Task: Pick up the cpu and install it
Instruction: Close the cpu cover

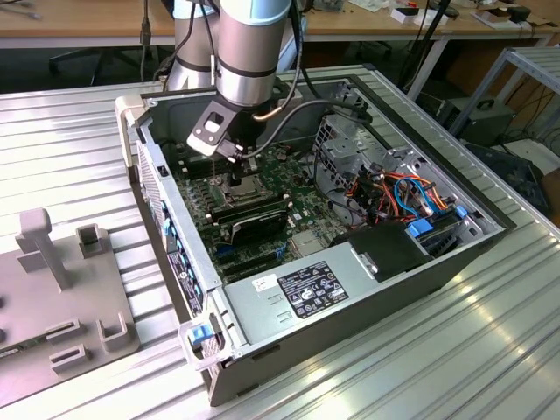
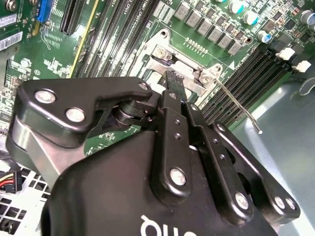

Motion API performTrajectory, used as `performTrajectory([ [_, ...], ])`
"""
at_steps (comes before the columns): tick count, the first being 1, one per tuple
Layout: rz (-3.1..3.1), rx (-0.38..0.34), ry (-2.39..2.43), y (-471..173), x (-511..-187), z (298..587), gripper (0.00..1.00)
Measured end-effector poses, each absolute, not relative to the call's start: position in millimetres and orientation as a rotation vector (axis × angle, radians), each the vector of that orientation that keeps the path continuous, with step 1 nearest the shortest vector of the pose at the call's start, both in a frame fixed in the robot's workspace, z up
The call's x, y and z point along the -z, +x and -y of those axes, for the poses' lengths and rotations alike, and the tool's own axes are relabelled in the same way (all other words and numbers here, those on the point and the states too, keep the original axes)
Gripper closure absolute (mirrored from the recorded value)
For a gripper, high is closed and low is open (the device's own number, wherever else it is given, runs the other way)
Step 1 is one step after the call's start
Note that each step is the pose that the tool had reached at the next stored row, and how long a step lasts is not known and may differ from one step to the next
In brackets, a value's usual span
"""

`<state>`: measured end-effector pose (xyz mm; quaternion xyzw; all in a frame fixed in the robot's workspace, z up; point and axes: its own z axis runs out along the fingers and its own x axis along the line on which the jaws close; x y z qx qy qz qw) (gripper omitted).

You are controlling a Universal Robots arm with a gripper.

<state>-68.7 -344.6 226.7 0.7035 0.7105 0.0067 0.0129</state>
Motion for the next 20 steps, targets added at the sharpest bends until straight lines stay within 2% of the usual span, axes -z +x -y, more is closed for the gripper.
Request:
performTrajectory([
  [20,-2.627,-0.029,1.682,-68.5,-226.0,344.5,0.89],
])
